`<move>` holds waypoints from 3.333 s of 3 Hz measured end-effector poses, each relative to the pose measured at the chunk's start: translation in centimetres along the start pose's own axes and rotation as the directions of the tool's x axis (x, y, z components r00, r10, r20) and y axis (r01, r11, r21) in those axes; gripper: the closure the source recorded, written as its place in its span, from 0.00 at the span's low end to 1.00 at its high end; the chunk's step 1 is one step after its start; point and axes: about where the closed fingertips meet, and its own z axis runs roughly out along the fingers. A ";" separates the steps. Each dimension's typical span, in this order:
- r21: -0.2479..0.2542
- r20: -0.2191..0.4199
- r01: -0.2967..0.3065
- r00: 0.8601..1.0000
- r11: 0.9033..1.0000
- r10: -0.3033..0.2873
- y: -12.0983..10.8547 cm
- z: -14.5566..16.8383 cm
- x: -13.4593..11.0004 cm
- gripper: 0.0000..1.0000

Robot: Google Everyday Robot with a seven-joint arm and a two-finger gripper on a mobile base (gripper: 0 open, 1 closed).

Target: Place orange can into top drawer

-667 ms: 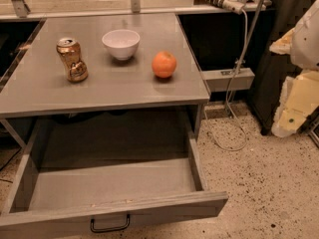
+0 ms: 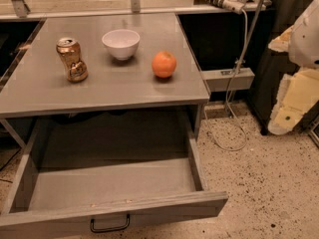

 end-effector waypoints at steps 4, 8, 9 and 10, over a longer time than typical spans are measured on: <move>-0.058 0.194 0.008 0.981 0.998 0.004 -1.3 2.1 -8.2 0.00; -0.096 0.502 0.020 0.865 0.995 0.031 -5.4 6.3 -17.7 0.00; -0.104 0.585 0.040 0.810 0.994 0.029 -5.8 7.6 -22.0 0.00; -0.115 0.615 0.110 0.789 0.987 -0.016 -4.9 8.8 -25.7 0.00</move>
Offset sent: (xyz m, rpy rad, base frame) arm 0.0434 0.1097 0.0117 0.2577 0.0687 0.1253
